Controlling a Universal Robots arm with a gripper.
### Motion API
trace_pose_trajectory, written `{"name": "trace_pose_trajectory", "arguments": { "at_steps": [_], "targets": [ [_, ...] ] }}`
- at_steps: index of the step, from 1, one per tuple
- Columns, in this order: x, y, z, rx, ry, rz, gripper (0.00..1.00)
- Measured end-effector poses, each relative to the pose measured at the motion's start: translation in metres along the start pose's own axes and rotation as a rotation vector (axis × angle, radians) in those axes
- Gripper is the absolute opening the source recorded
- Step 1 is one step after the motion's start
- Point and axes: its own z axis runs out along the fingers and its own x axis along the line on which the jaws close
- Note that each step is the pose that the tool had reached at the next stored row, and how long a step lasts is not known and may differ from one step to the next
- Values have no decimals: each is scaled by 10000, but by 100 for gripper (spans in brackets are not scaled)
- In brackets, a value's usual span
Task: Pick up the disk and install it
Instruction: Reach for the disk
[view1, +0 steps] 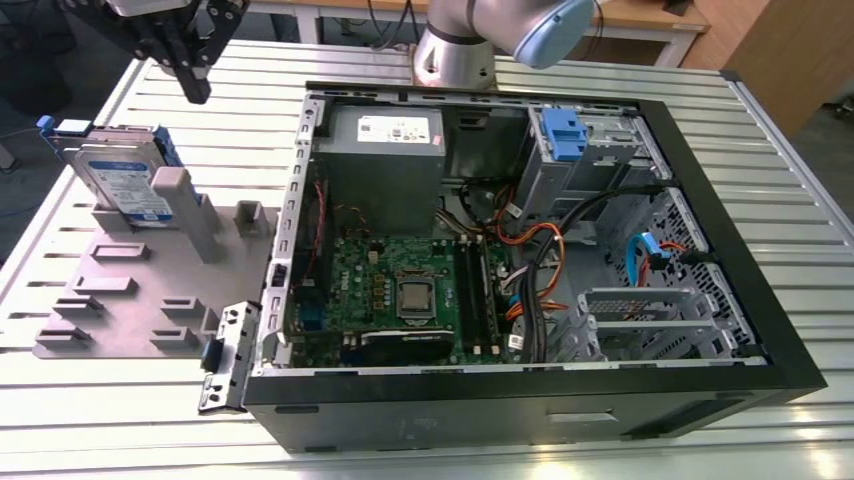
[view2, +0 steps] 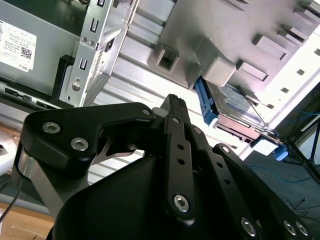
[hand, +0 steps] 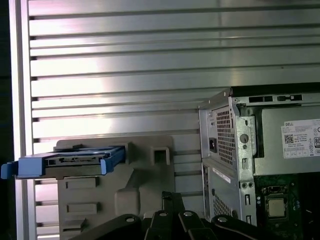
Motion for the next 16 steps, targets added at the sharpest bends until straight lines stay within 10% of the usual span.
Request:
{"name": "trace_pose_trajectory", "arguments": {
  "at_steps": [16],
  "targets": [
    [135,-10,-3,1,0,0,11]
  ]
}}
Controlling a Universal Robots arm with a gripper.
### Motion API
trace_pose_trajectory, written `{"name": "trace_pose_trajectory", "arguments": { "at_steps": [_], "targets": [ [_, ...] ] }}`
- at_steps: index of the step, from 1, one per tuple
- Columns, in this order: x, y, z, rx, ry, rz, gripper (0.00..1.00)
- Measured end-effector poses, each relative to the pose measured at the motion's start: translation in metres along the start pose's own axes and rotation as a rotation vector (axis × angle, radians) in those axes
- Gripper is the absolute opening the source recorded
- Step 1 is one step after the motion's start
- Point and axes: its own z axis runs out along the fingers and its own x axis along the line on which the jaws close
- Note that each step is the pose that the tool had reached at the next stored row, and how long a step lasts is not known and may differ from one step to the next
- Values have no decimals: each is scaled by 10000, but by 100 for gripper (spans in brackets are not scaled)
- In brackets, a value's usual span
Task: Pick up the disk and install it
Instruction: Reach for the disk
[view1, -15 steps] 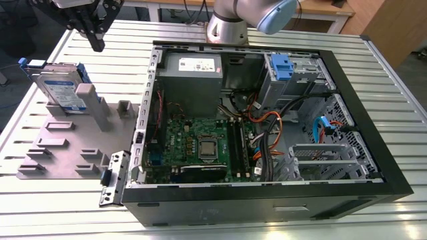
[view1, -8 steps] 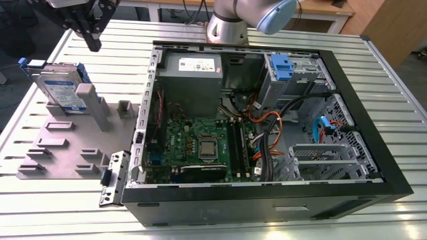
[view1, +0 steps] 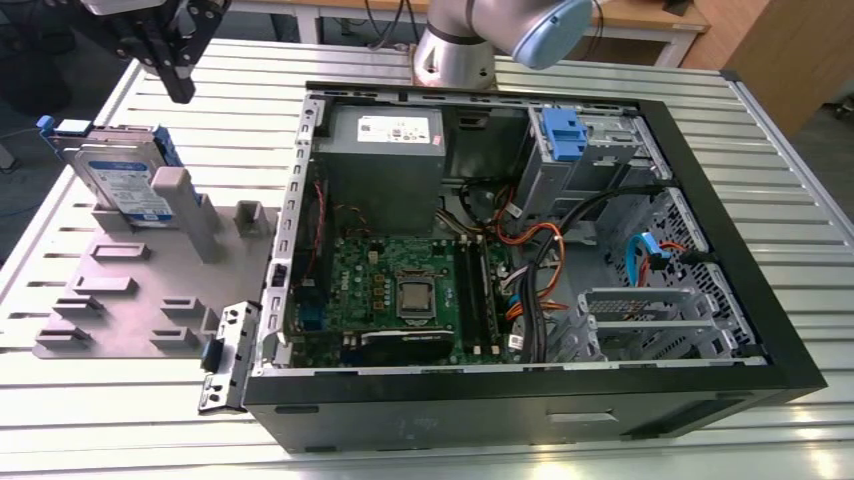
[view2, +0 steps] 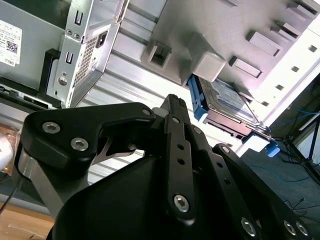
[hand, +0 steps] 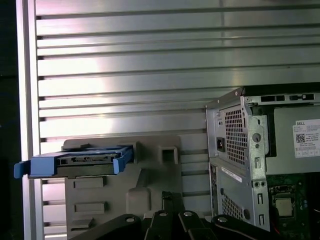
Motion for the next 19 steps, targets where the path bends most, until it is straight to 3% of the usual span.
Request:
{"name": "trace_pose_trajectory", "arguments": {
  "at_steps": [19],
  "targets": [
    [157,-12,-4,0,0,0,11]
  ]
}}
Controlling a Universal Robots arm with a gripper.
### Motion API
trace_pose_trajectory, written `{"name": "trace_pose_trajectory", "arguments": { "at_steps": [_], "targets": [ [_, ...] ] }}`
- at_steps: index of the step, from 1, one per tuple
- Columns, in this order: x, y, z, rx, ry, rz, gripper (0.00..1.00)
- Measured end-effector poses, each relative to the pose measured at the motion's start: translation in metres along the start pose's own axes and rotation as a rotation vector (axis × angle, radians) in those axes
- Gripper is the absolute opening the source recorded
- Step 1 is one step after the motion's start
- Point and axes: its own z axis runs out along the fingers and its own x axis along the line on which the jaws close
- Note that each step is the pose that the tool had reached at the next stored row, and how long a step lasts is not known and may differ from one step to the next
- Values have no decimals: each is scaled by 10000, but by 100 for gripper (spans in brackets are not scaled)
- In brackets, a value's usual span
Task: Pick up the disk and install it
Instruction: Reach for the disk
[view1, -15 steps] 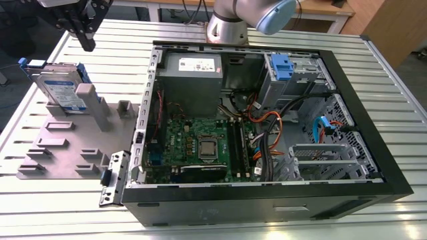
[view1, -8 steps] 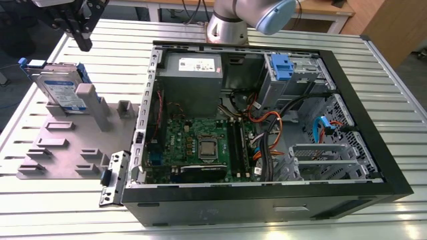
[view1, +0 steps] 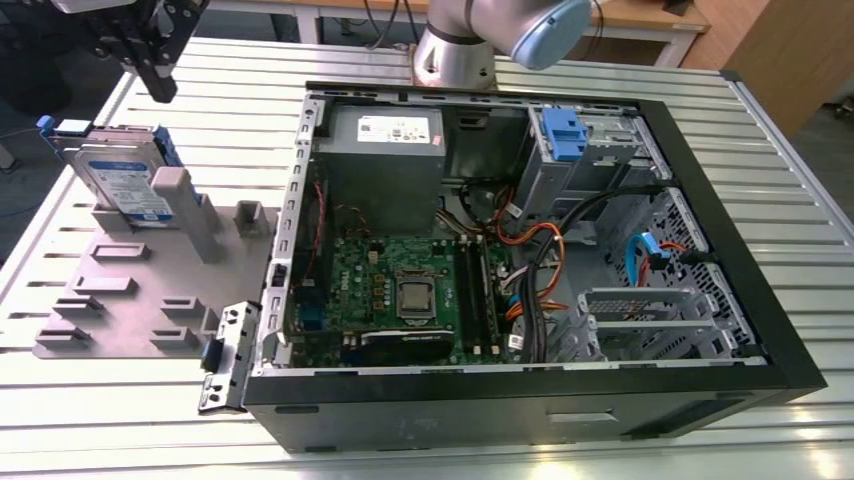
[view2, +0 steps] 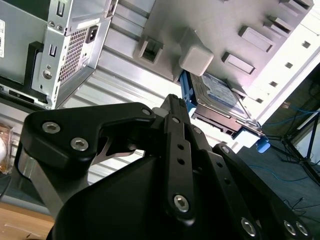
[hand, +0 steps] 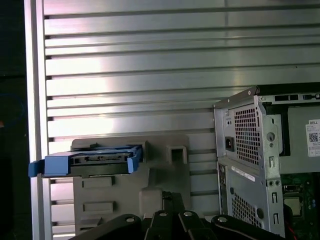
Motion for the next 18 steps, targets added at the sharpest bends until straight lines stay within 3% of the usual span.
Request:
{"name": "trace_pose_trajectory", "arguments": {
  "at_steps": [18],
  "targets": [
    [234,-18,2,0,0,0,11]
  ]
}}
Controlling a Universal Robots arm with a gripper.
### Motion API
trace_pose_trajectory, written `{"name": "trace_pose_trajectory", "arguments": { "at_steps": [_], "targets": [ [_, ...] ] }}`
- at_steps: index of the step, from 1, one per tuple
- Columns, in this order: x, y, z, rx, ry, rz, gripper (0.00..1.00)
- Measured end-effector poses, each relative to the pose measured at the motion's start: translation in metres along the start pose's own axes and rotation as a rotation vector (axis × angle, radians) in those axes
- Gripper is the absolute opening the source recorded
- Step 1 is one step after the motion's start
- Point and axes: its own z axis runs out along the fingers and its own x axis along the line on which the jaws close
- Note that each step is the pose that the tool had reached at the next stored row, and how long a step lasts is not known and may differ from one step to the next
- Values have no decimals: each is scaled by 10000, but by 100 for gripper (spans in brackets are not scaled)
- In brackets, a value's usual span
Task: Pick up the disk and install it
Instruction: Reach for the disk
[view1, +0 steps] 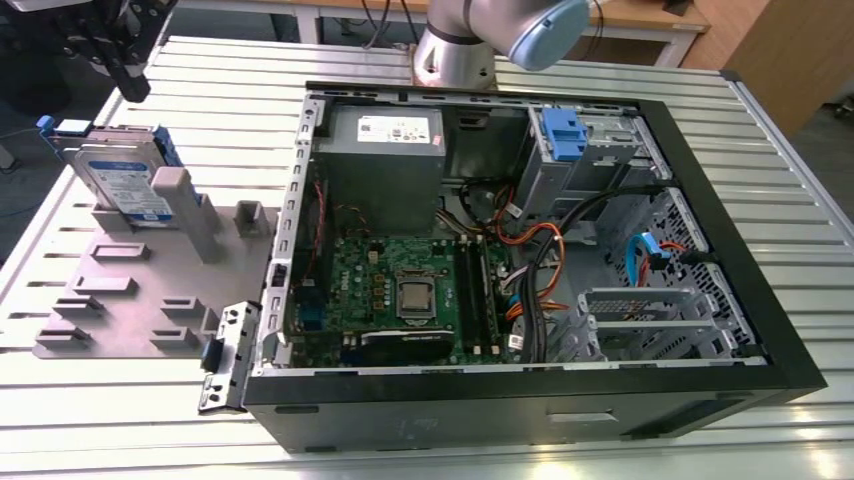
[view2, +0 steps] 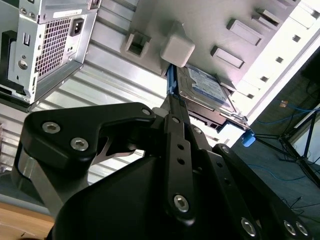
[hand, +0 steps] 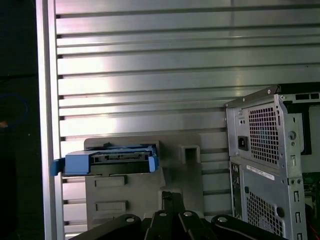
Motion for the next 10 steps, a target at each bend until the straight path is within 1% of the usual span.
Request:
{"name": "trace_pose_trajectory", "arguments": {
  "at_steps": [10],
  "targets": [
    [100,-8,-1,0,0,0,11]
  ]
}}
